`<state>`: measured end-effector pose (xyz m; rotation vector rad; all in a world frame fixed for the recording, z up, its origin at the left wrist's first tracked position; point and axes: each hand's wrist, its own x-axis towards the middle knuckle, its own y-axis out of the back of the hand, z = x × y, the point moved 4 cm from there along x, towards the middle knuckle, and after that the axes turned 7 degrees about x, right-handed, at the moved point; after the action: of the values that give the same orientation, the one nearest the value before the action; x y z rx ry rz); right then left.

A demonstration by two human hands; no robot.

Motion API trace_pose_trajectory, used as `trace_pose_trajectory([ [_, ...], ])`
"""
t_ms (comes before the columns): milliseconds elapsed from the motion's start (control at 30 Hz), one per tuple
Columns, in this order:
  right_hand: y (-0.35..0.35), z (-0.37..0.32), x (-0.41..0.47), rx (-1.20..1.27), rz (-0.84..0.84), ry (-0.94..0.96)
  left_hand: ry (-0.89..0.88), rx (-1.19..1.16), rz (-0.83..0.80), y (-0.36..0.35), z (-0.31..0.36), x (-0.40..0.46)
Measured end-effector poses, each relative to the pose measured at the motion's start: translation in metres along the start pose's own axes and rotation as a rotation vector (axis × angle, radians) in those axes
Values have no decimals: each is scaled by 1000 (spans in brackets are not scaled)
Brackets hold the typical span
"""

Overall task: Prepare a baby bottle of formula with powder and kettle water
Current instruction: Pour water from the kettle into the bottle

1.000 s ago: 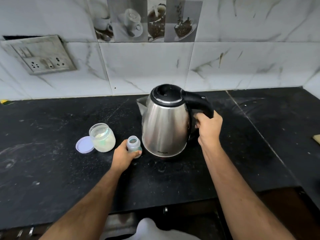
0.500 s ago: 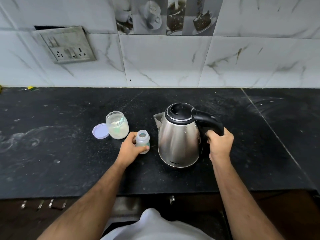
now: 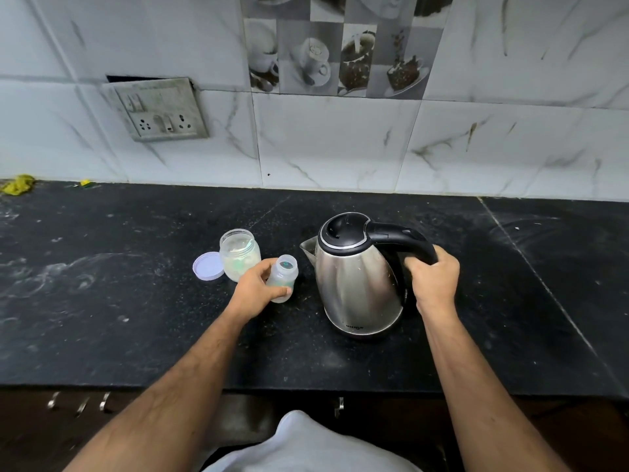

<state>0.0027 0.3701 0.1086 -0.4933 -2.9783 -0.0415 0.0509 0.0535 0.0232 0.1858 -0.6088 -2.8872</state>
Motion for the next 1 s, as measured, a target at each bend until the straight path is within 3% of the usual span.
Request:
trace_pose_trajectory([
  [1000,-17,-29,8,-276,-43,72,-2,10,-22,-6,-4,20],
])
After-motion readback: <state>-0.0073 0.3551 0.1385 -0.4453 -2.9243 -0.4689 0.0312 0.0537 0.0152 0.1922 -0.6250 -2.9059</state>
